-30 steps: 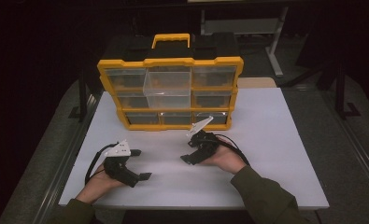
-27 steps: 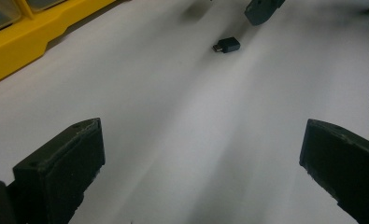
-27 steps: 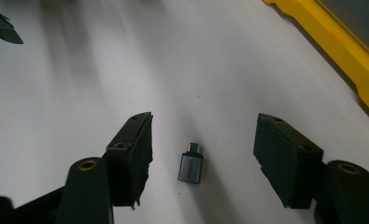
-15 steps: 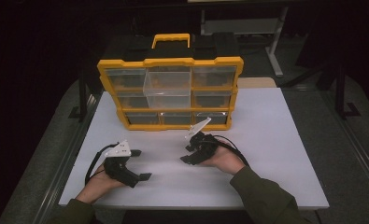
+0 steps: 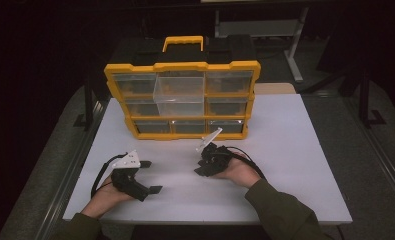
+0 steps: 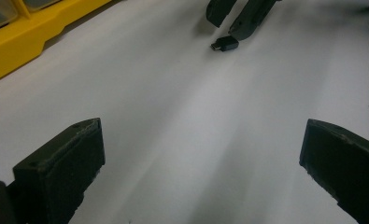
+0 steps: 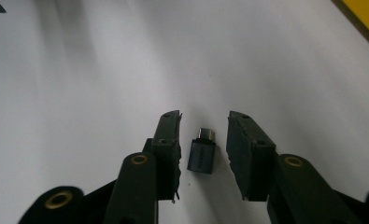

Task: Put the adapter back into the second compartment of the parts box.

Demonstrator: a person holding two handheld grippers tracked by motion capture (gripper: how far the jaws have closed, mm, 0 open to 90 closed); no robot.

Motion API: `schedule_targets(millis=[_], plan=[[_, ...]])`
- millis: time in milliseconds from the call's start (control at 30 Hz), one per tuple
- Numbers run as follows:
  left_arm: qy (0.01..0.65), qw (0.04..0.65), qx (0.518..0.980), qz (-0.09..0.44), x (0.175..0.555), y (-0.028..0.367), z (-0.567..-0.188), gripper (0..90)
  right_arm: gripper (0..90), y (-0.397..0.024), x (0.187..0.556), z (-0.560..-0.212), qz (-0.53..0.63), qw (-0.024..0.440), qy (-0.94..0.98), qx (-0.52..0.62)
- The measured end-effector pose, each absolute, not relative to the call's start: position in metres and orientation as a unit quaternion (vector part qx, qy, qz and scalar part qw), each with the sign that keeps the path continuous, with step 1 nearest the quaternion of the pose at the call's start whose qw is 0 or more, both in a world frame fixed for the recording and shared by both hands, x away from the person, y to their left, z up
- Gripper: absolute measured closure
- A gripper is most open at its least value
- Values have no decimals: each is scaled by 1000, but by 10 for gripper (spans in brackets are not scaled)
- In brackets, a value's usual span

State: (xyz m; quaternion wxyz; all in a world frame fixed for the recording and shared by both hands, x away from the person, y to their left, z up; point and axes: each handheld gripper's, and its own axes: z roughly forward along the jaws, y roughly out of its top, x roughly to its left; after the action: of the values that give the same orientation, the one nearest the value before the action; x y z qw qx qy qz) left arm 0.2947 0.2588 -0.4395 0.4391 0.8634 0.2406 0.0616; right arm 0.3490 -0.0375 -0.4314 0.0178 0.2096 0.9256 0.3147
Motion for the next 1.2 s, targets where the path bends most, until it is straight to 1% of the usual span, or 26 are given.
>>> schedule_targets(millis=[333,767,1200], plan=[[240,440,863,61,294,259,-439,0,685,-34,348,-438,292,12,930,222],[240,441,863,61,294,259,-439,0,736,-33,347,-440,286,30,935,206],[239,441,863,62,294,259,-439,0,751,-31,345,-440,280,42,939,196]])
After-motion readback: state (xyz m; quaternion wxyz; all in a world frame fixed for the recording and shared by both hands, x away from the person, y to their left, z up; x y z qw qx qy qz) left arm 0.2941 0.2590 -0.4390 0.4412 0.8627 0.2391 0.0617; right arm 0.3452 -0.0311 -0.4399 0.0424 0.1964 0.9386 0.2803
